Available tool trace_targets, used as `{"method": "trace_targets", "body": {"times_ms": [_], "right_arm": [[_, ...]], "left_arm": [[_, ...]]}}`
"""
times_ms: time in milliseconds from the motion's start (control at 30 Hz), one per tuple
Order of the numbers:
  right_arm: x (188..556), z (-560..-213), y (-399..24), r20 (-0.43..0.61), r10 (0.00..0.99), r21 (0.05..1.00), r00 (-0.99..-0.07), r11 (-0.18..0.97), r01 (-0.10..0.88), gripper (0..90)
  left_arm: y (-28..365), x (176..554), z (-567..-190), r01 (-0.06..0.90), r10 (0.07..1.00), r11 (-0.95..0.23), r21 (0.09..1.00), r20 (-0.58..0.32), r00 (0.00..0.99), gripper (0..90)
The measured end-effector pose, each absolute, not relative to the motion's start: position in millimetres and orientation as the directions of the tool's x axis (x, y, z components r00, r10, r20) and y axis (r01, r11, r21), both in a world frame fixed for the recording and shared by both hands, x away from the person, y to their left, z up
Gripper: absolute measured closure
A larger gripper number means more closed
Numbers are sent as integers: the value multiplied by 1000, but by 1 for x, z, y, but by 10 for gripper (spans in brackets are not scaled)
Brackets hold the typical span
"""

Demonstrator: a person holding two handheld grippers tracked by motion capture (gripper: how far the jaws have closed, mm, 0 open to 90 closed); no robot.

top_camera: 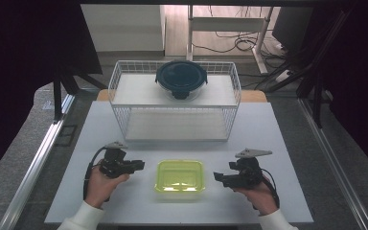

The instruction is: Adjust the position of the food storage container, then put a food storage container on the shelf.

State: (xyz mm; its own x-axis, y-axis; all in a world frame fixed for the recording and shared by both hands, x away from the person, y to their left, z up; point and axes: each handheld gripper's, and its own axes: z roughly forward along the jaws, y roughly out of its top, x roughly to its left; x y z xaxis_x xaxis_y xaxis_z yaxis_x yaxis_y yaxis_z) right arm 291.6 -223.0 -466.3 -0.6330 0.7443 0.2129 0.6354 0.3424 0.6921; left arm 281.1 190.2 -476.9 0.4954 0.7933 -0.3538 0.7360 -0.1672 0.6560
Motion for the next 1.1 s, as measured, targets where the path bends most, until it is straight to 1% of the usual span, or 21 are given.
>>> {"method": "trace_targets", "body": {"times_ms": [67,100,167,233,433,567,667,800,867,967,1100], "right_arm": [[291,-464,-221,220,738,698,-638,338,632,212],[290,-463,-221,224,734,700,-641,336,630,212],[290,-461,-220,223,731,707,-645,334,623,212],[290,-460,-219,234,722,711,-651,330,621,212],[292,-459,-214,237,710,715,-663,335,614,212],[292,-458,-213,245,705,715,-666,333,615,212],[293,-457,-212,311,679,714,-665,296,635,218],[293,-457,-207,309,672,713,-674,305,631,222],[293,-459,-205,318,670,710,-671,301,636,230],[293,-461,-204,327,671,705,-665,295,645,244],[293,-463,-205,367,664,698,-652,267,664,270]], "left_arm": [[193,278,-470,727,803,-144,672,-350,482,494],[193,277,-467,727,805,-139,673,-351,479,429],[192,274,-465,727,808,-123,676,-357,469,347],[191,272,-464,730,811,-115,674,-361,461,304],[194,270,-470,752,804,-83,653,-402,438,269],[192,271,-474,755,804,-81,650,-405,435,250],[188,269,-475,745,793,-92,661,-404,456,258],[185,268,-477,746,783,-96,659,-413,466,270],[185,269,-481,754,774,-87,651,-432,462,275],[185,273,-486,773,750,-55,632,-485,450,283],[183,278,-493,793,724,-18,609,-539,430,290]]}}
